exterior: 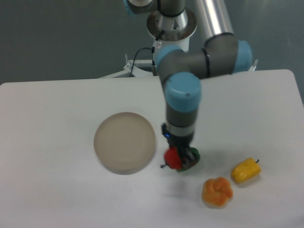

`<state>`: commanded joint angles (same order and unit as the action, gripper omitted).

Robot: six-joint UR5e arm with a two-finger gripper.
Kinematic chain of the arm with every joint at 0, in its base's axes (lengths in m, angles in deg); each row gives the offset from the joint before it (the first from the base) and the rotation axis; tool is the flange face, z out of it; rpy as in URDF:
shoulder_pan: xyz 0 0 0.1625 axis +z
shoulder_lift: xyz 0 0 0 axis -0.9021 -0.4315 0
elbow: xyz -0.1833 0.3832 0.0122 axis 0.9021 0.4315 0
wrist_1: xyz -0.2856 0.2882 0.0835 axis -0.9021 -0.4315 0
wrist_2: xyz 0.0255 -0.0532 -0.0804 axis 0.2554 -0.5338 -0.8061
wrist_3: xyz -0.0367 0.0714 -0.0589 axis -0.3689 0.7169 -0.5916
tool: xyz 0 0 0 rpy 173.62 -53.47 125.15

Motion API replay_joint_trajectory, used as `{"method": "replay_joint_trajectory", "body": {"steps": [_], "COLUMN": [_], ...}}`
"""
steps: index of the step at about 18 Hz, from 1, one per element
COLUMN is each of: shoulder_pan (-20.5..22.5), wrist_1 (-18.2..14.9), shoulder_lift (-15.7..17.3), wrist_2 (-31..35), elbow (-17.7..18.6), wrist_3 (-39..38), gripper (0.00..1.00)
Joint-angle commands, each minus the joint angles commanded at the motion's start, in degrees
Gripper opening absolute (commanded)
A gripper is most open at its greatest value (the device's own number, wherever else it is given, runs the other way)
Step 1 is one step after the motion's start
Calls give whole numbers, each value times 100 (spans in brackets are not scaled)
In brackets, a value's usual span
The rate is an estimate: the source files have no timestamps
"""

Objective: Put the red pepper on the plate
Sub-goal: 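Carry the held red pepper with the gripper over the beige plate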

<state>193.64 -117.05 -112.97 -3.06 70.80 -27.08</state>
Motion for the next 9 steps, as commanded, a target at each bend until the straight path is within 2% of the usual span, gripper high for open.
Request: {"method": "replay_joint_trajectory", "body": {"steps": [3, 6, 7, 9], "shoulder_pan": [-308, -502, -537, -537], "wrist_1": [35, 79, 210, 885], "shoulder_lift": [1, -70, -78, -79], "wrist_2": [-26, -26, -35, -306], "elbow": [247, 326, 379, 712], "wrist_3": [-484, -661, -653, -600], "gripper": [29, 29, 29, 29]}}
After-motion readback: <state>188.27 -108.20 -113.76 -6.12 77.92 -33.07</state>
